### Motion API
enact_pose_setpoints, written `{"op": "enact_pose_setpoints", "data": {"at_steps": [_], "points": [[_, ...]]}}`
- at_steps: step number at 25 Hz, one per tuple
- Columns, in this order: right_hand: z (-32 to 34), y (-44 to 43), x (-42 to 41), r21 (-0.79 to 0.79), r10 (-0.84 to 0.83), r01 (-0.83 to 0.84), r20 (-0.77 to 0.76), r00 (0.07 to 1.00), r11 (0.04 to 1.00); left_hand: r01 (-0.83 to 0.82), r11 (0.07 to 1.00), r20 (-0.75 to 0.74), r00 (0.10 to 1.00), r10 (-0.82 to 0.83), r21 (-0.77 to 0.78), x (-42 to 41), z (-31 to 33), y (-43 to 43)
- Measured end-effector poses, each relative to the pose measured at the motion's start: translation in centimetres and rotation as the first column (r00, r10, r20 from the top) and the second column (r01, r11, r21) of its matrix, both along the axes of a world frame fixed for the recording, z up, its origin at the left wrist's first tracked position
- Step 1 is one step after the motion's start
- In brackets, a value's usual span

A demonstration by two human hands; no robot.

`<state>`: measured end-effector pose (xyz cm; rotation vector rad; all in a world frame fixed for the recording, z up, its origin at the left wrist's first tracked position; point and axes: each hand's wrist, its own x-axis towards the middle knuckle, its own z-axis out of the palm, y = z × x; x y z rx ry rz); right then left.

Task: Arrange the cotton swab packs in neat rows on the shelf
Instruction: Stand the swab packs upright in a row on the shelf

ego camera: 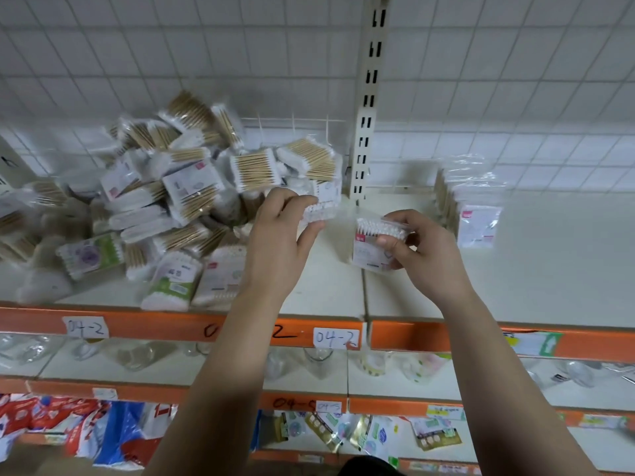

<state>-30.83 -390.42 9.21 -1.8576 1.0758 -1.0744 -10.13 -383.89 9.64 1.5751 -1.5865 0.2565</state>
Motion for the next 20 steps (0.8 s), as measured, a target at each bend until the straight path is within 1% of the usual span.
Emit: {"op": "enact_pose_setpoints", "data": {"at_steps": [3, 7, 11, 16, 20], "points": [[-0.4, -1.1, -3.7, 0.012, -0.039, 0.039, -0.020, 0.999, 0.999, 0.023, 0.999, -0.014, 1.000, -0.024, -0.030, -3.4, 0.6, -0.9], [-1.0, -2.5, -8.7, 0.028, -0.102, 0.103, -0.032, 0.994, 0.994, 0.016, 1.000, -0.010, 1.000, -0.015, 0.025, -7.5, 0.6, -2.2], [-0.5, -4.1, -12.5, -0.058, -0.153, 0.149, -0.071, 0.986, 0.987, 0.030, 0.997, 0.054, 0.998, -0.034, 0.070, -10.5, -0.3, -3.7], [-0.6, -6.2, -15.1, -0.129, -0.144, 0.135, -0.069, 0.987, 0.982, -0.010, 0.996, 0.062, 0.998, 0.005, 0.086, -12.6, -1.1, -4.2], [-1.0, -7.3, -15.9, -0.145, -0.099, 0.086, -0.086, 0.991, 0.986, -0.006, 0.994, 0.000, 1.000, 0.006, 0.108, -13.6, -1.5, -4.4]]}}
